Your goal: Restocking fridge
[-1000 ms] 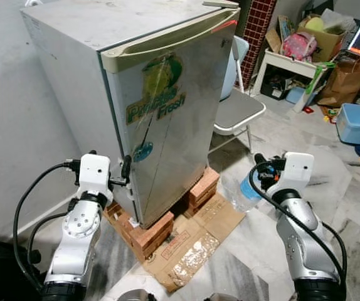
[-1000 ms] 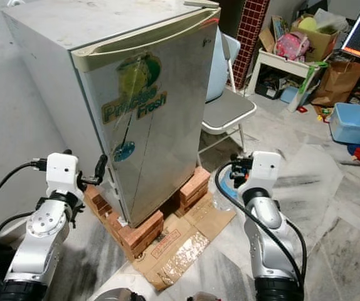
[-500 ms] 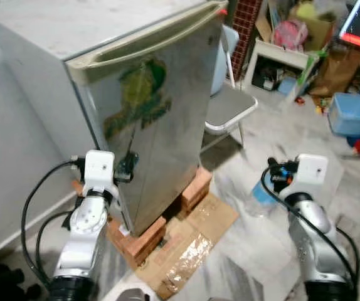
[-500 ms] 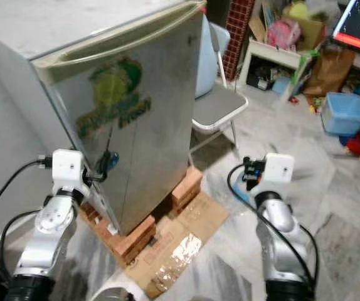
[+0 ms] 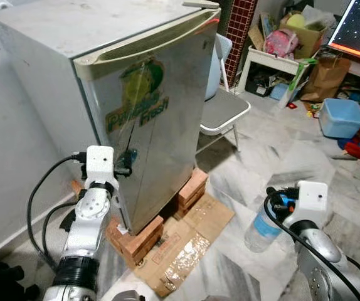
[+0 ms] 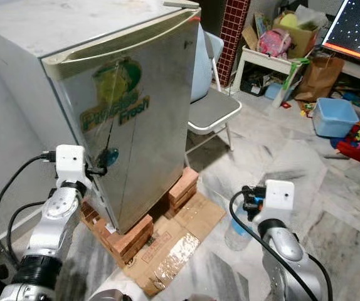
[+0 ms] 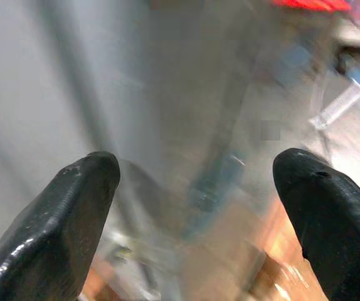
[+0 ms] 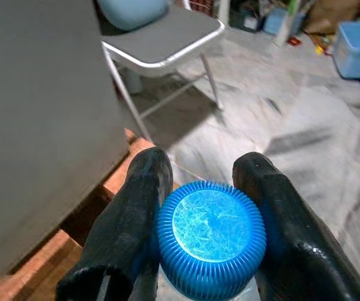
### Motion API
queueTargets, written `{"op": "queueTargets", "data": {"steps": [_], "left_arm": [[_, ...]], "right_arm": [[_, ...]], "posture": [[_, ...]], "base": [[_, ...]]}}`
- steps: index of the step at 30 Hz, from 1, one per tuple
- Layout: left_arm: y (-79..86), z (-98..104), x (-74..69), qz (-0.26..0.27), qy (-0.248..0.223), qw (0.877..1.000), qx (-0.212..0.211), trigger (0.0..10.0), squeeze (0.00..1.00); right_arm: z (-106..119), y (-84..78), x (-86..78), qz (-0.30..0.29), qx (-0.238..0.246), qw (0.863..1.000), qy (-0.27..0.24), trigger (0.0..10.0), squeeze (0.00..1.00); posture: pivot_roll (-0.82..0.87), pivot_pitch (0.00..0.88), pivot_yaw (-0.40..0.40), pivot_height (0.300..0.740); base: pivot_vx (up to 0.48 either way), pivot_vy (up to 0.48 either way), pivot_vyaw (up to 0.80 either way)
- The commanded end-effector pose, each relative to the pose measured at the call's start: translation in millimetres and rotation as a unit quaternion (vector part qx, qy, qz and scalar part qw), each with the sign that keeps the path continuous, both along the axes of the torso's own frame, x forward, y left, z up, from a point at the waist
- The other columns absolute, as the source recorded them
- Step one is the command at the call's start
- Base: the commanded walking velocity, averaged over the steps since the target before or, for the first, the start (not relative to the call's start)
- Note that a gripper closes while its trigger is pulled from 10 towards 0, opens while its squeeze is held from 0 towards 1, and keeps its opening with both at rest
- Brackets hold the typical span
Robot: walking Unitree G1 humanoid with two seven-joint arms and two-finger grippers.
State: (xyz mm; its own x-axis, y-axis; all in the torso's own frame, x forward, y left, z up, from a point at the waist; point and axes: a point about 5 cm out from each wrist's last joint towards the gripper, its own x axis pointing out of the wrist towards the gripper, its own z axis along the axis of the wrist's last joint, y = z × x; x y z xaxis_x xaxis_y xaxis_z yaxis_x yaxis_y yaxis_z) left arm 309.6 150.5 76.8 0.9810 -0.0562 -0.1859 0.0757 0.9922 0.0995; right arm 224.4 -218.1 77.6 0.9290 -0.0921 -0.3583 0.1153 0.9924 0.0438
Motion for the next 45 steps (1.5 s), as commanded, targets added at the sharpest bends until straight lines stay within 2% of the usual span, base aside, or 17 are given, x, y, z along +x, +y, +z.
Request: {"op": "queueTargets", "data": {"steps": [1, 3, 4, 8, 12, 15, 20, 22, 24, 25, 28, 29, 31, 35, 37, 38, 45], "left_arm": [[-19.1, -8, 3.9, -0.057, 0.036, 0.998, 0.007, 10.0, 0.00], [-22.6, -9, 4.7, -0.066, 0.040, 0.997, 0.009, 10.0, 0.00], [-42.7, -9, 6.4, -0.117, 0.044, 0.992, -0.001, 10.0, 0.00], [-69.6, -8, 3.6, -0.195, 0.049, 0.979, -0.013, 10.0, 0.00], [-101.2, -8, -14.8, -0.324, 0.061, 0.943, -0.034, 10.0, 0.00], [-110.8, -6, -26.6, -0.384, 0.062, 0.920, -0.047, 10.0, 0.00], [-114.5, -3, -35.5, -0.431, 0.057, 0.899, -0.053, 10.0, 0.00], [-113.7, -1, -35.2, -0.434, 0.048, 0.899, -0.046, 10.0, 0.00], [-116.4, 0, -42.2, -0.465, 0.065, 0.880, -0.071, 10.0, 0.00], [-116.8, 1, -43.2, -0.469, 0.063, 0.878, -0.068, 10.0, 0.00], [-113.5, 2, -38.7, -0.437, 0.045, 0.897, -0.042, 10.0, 0.00], [-113.5, 2, -38.7, -0.437, 0.045, 0.897, -0.042, 10.0, 0.00], [-89.4, 7, -25.0, -0.332, 0.014, 0.942, -0.050, 10.0, 0.00], [-46.4, 5, -32.6, -0.239, 0.007, 0.969, -0.062, 10.0, 0.00], [-38.7, 4, -34.8, -0.221, 0.003, 0.974, -0.057, 10.0, 0.00], [-23.9, 4, -39.4, -0.186, -0.005, 0.981, -0.050, 10.0, 0.00], [34.5, -2, -62.9, -0.025, -0.018, 0.999, -0.030, 10.0, 0.00]], "right_arm": [[10, -1.4, 6.0, -0.003, 0.002, 1.000, -0.020, 10.0, 0.00], [10, -1.3, 6.8, -0.004, 0.002, 1.000, -0.020, 10.0, 0.00], [11, 1.8, 8.3, -0.004, 0.004, 1.000, -0.021, 10.0, 0.00], [11, 5.6, 7.8, -0.005, 0.007, 1.000, -0.020, 10.0, 0.00], [9, 1.2, 2.5, -0.033, 0.006, 0.999, -0.012, 10.0, 0.00], [7, -3.8, 0.7, -0.060, 0.008, 0.998, -0.008, 10.0, 0.00], [5, -9.5, -2.4, -0.100, 0.008, 0.995, 0.002, 10.0, 0.00], [4, -9.9, -2.8, -0.106, 0.011, 0.994, 0.004, 10.0, 0.00], [4, -10.4, -2.0, -0.111, 0.013, 0.994, 0.004, 10.0, 0.00], [3, -10.5, -1.8, -0.111, 0.013, 0.994, 0.004, 10.0, 0.00], [4, -8.6, 0.3, -0.110, 0.013, 0.994, 0.000, 10.0, 0.00], [4, -8.6, 0.3, -0.110, 0.013, 0.994, 0.000, 10.0, 0.00], [6, -9.0, 2.1, -0.111, 0.013, 0.994, -0.005, 10.0, 0.00], [5, -11.7, 2.8, -0.115, 0.012, 0.993, -0.004, 10.0, 0.00], [5, -11.6, 3.0, -0.115, 0.012, 0.993, -0.003, 10.0, 0.00], [5, -10.9, 4.0, -0.112, 0.012, 0.994, -0.003, 10.0, 0.00], [5, -10.8, 9.4, -0.106, 0.011, 0.994, -0.004, 10.0, 0.00]], "posture": [[-0.06, 0.000, -0.050, 0.740], [-0.06, 0.000, -0.050, 0.740], [-0.06, 0.000, -0.048, 0.740], [-0.07, 0.000, -0.041, 0.740], [-0.07, 0.000, -0.030, 0.740], [-0.06, 0.000, -0.022, 0.740], [-0.06, 0.000, -0.011, 0.740], [-0.06, 0.000, -0.011, 0.740], [-0.06, 0.000, -0.008, 0.740], [-0.06, 0.000, -0.008, 0.740], [-0.06, 0.000, -0.005, 0.740], [-0.06, 0.000, -0.005, 0.740], [-0.05, 0.000, -0.001, 0.740], [-0.04, 0.000, -0.005, 0.740], [-0.03, 0.000, -0.006, 0.740], [-0.03, 0.000, -0.008, 0.740], [-0.01, 0.000, -0.018, 0.740]], "base": [[0.000, 0.000, 0.00], [0.000, 0.000, 0.00], [0.000, 0.000, 0.00], [0.000, 0.000, 0.00], [0.000, 0.000, 0.00], [0.000, 0.000, 0.00], [0.000, 0.000, 0.00], [0.000, 0.000, -0.59], [0.000, 0.000, -0.76], [0.000, 0.000, -0.73], [0.000, 0.000, -0.14], [0.000, 0.000, 0.00], [0.000, 0.000, 0.00], [0.000, 0.000, 0.00], [0.000, 0.000, 0.00], [0.000, 0.000, 0.00], [0.000, 0.000, 0.00]]}}
